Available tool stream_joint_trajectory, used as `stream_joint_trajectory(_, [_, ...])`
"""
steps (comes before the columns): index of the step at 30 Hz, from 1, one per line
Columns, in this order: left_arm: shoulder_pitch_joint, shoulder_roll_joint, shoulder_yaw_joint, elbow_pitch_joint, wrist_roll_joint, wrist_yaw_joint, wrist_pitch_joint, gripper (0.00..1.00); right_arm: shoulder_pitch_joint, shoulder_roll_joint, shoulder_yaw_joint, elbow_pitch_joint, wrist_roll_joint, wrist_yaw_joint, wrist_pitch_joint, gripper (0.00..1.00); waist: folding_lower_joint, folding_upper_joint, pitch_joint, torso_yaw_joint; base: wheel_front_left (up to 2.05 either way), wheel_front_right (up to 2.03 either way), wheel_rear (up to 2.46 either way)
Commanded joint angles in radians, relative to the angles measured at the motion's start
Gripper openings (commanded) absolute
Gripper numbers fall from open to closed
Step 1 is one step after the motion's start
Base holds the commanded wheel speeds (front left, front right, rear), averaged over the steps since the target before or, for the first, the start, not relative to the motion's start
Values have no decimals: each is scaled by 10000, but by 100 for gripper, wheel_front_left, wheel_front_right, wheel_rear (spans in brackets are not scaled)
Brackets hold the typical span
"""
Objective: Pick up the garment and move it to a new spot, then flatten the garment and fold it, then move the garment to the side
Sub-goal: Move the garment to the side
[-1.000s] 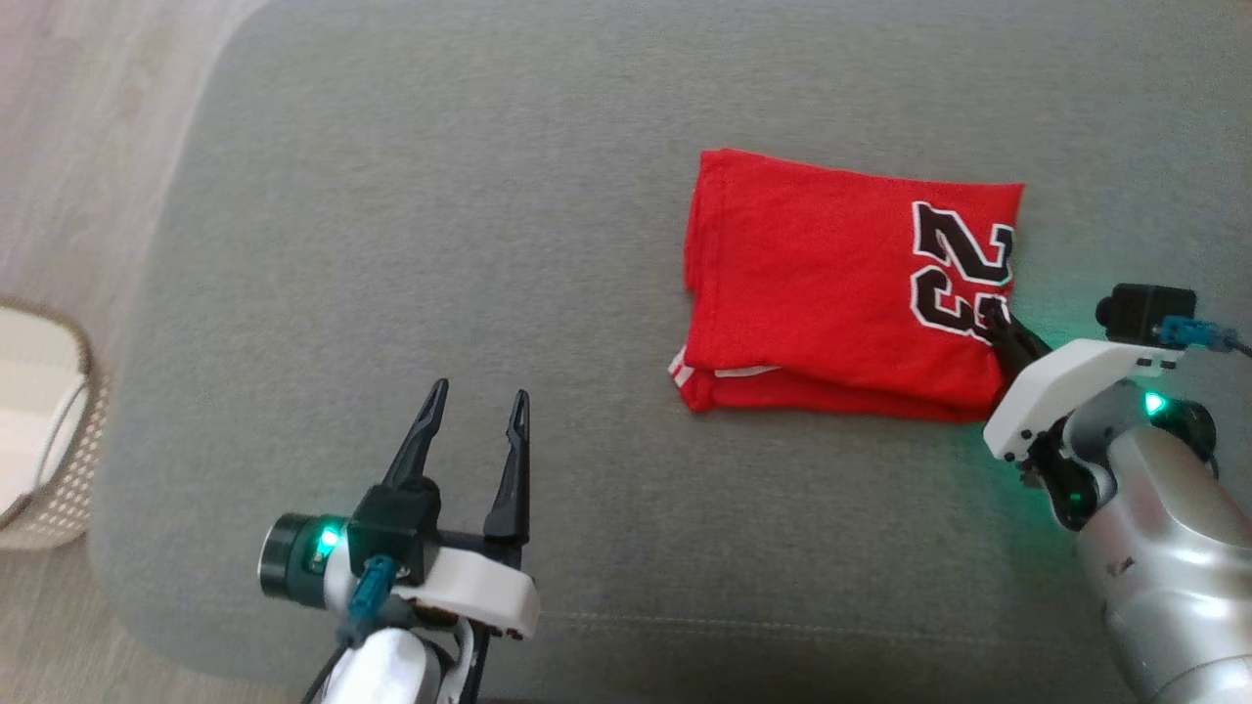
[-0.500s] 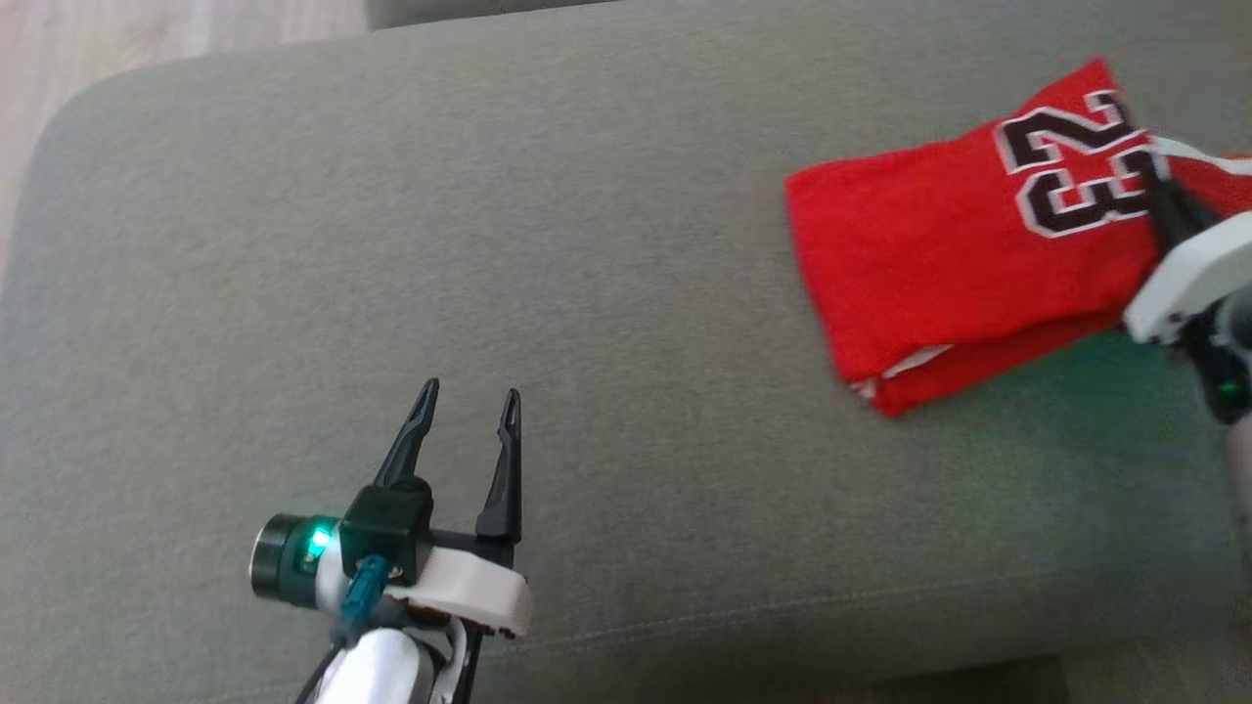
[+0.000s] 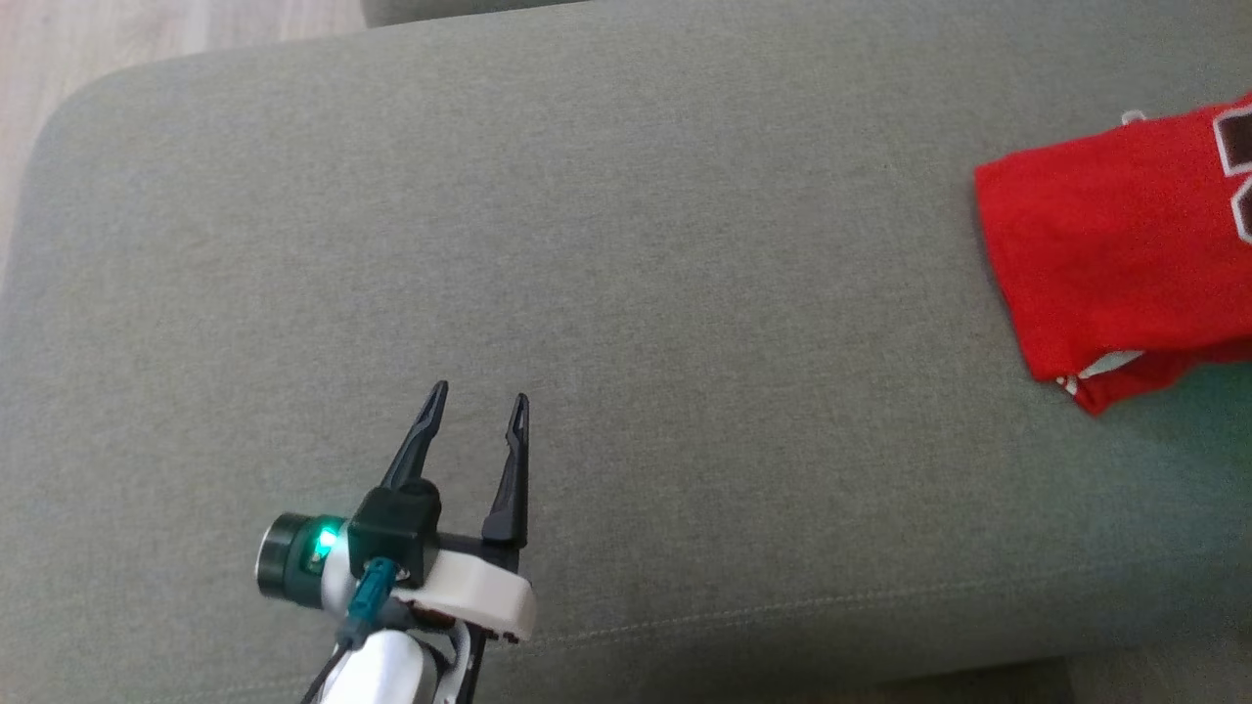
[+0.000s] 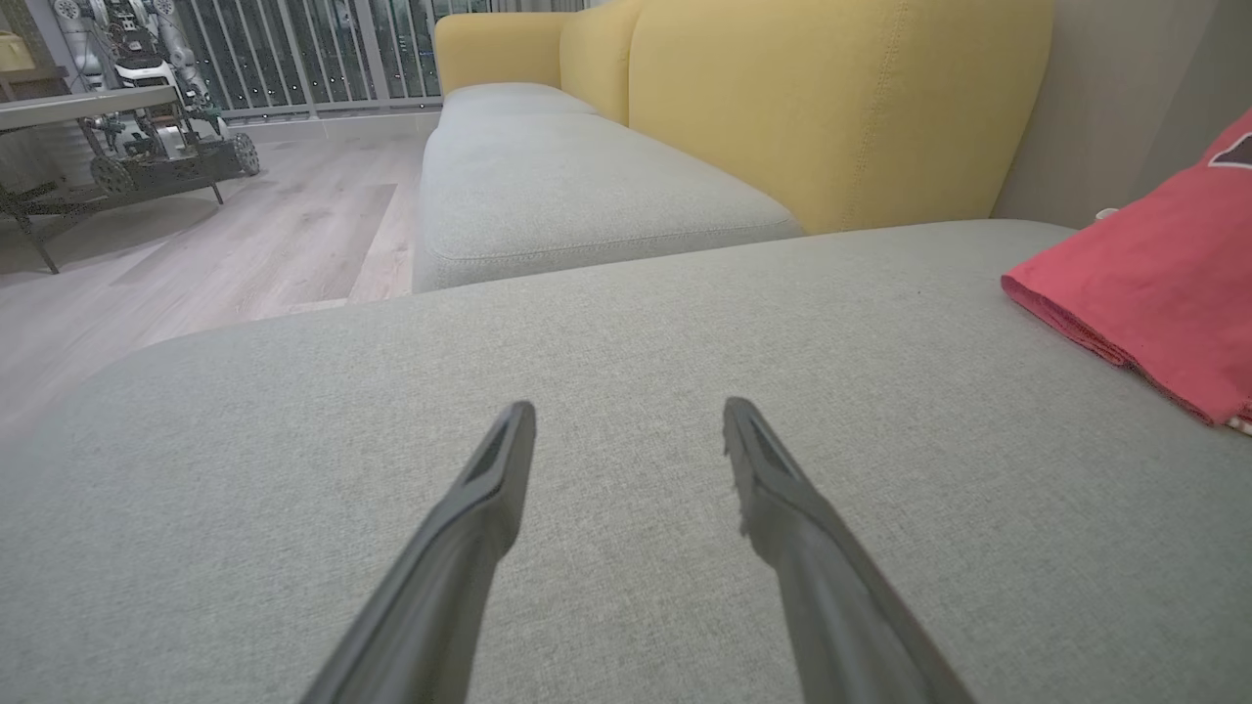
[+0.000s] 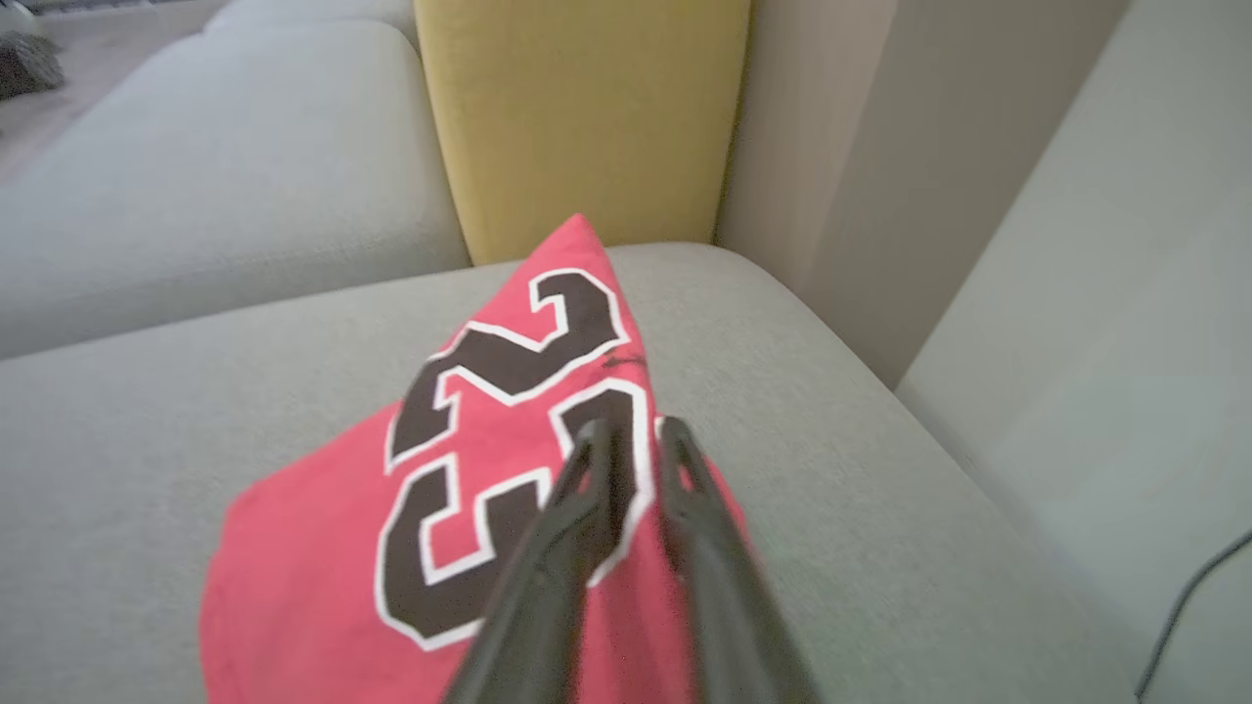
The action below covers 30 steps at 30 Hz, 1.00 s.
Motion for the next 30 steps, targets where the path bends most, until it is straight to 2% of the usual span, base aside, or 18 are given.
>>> stream_joint_trajectory(1, [-319,-33,268,-257,35,12,-53,100,255,-3,-468,-475,-813,-4,-51,100,0,0,-69,160,0,0,0])
stream_joint_trajectory(4, [-240,-33,273,-255,-3,49,-53,100,849,816,-784,-1362,-1974,-4,-339,100,0,0,-321,333,0,0,0])
stream_joint_trajectory(5, [-240,-33,273,-255,-3,49,-53,100,849,816,-784,-1362,-1974,-4,-339,100,0,0,-321,333,0,0,0])
stream_joint_trajectory(7, [-175,-33,294,-289,-30,78,-53,100,1304,1350,-635,-1977,-2334,-4,-428,100,0,0,-477,405,0,0,0])
stream_joint_trajectory(12, [-31,-33,286,-436,-274,135,-53,100,2705,2720,80,-3392,-2330,-4,-736,100,0,0,-883,656,0,0,0])
stream_joint_trajectory(16, [88,-34,326,-668,-545,262,-53,100,3973,3567,813,-4170,-2066,-4,-1547,100,0,0,-1153,915,0,0,0])
stream_joint_trajectory(23, [332,-34,574,-1019,-975,291,-53,100,5541,3927,1797,-4373,-1550,-4,-3790,100,0,0,-1571,1389,0,0,0])
stream_joint_trajectory(25, [400,-34,648,-1073,-967,296,-53,100,5794,3930,1846,-4500,-1337,-4,-3921,100,0,0,-1647,1484,0,0,0])
stream_joint_trajectory(30, [508,-34,840,-1169,-890,229,-53,100,6453,3933,1867,-5824,-1187,-4,-3939,100,0,0,-1705,1584,0,0,0])
